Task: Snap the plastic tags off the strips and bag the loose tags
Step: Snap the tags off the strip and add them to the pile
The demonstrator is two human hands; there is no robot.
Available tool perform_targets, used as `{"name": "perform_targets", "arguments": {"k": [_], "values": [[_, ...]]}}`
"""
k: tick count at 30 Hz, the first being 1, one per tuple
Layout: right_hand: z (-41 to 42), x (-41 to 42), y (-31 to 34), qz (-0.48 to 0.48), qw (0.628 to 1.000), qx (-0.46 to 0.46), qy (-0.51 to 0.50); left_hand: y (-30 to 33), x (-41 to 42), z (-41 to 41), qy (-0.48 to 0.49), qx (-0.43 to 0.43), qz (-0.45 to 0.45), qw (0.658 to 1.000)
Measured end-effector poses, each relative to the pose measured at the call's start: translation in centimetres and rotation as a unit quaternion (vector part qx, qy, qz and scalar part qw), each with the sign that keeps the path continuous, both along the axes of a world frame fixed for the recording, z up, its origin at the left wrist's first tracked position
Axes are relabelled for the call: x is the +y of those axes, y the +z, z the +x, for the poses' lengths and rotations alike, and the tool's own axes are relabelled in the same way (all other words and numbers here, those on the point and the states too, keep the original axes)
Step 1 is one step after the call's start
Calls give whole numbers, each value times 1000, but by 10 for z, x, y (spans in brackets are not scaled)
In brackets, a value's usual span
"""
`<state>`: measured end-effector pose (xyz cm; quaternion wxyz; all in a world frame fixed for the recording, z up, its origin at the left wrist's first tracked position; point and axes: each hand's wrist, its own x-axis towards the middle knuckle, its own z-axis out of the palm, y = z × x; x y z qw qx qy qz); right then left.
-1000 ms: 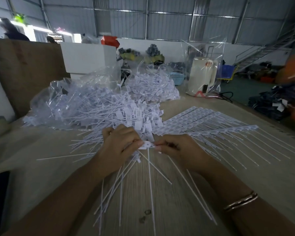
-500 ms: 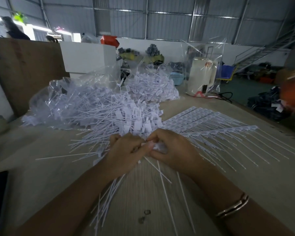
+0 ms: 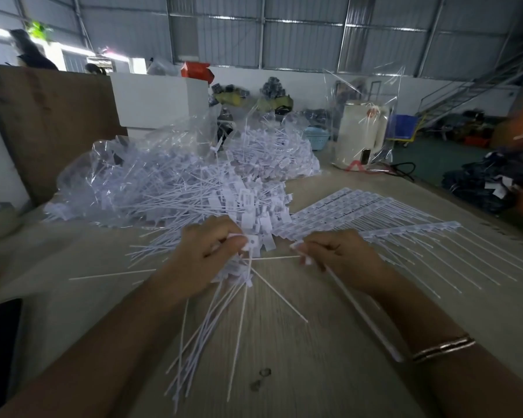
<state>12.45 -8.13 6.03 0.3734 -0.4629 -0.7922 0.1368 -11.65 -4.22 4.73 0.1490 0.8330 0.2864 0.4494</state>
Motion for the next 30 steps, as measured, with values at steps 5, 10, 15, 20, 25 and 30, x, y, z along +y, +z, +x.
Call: {"name": "perform_targets", "arguments": {"k": [5,10,15,20,25,30], "values": [[-10,9,-15,28,992,63,-103,-11,16,-10,240,99,33,965],[-31,29,-29,61,982,-138,-117,-12,13,-2,340,130,41,930],[29,36,-19,6,967,69,-247,-12,-9,12,185,176,114,960],[61,61,-16,-72,920,-300,-242,-19,-17,32,15,283,155,946],[75,69,-13,-35,877,-435,-200,-31,-11,31,6,338,106,935],[90,68,-1,104,934,-258,-226,-31,1,18,74,313,115,940]]}}
